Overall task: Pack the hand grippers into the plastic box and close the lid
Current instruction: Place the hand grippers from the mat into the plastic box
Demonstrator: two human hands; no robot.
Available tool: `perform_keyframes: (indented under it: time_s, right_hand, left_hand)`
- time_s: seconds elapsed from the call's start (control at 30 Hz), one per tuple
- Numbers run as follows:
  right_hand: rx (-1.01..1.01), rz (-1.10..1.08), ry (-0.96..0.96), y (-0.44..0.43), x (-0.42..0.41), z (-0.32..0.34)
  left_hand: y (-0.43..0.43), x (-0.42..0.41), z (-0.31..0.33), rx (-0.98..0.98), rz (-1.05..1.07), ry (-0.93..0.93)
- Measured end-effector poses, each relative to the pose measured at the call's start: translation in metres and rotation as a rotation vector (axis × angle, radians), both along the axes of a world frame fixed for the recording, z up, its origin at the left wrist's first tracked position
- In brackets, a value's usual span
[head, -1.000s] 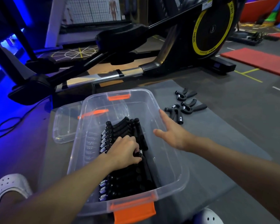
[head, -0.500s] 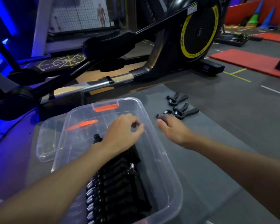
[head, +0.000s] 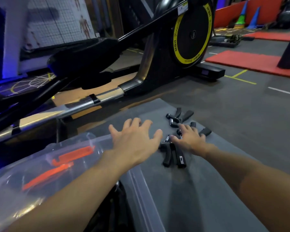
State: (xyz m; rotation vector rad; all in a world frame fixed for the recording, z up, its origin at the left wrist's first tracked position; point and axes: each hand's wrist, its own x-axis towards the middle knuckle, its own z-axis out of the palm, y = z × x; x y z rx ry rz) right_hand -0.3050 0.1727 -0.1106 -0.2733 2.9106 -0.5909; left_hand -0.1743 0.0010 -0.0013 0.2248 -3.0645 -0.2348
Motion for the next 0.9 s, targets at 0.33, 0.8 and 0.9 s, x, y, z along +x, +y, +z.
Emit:
perform_keyframes:
  time_s: [0.33, 0.8, 0.9]
  right_hand:
    - [0.163, -0.025, -0.074, -0.045, -0.063, -0.048]
    - [0.202, 0.021, 0.112, -0.017, 0.015, -0.065]
    - [0.208, 0.027, 0.148, -0.005, 0.05, -0.071]
  left_hand:
    - [0.006, 0.004, -0.002, -0.053, 0.013, 0.027]
    - [0.01, 0.016, 0.003, -0.025, 0.005, -0.015]
    - [0.015, 0.03, 0.001, -0.01, -0.02, 0.0]
